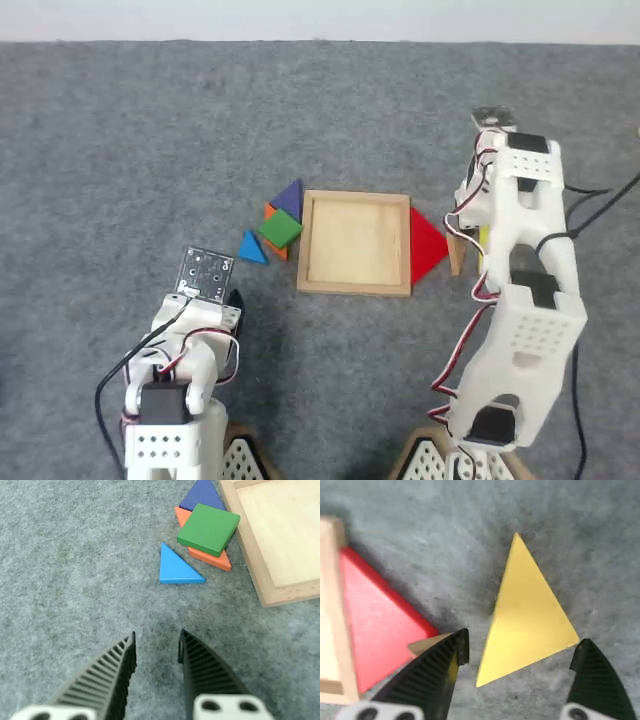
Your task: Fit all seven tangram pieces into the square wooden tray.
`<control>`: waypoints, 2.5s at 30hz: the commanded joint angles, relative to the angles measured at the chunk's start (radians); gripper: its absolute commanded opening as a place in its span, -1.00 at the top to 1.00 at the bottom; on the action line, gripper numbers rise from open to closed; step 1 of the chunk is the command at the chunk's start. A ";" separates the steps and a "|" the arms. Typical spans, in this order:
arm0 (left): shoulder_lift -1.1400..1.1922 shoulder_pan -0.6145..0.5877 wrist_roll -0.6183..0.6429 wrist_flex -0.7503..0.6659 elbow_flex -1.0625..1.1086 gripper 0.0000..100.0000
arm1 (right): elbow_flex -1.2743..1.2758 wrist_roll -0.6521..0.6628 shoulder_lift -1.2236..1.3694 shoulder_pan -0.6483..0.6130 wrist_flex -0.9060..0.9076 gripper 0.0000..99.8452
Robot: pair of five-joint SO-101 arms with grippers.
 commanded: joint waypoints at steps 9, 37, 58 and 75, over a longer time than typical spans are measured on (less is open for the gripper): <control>-0.017 -0.006 0.009 0.003 -0.012 0.72 | -0.066 -0.003 0.018 -0.005 -0.013 0.29; -0.017 -0.006 0.009 0.003 -0.012 0.72 | -0.051 -0.120 0.116 -0.002 -0.008 0.40; -0.017 -0.006 0.009 0.003 -0.012 0.72 | -0.273 -0.032 0.162 0.004 0.124 0.21; -0.017 -0.006 0.009 0.003 -0.012 0.72 | -0.275 -0.014 0.245 -0.004 0.054 0.36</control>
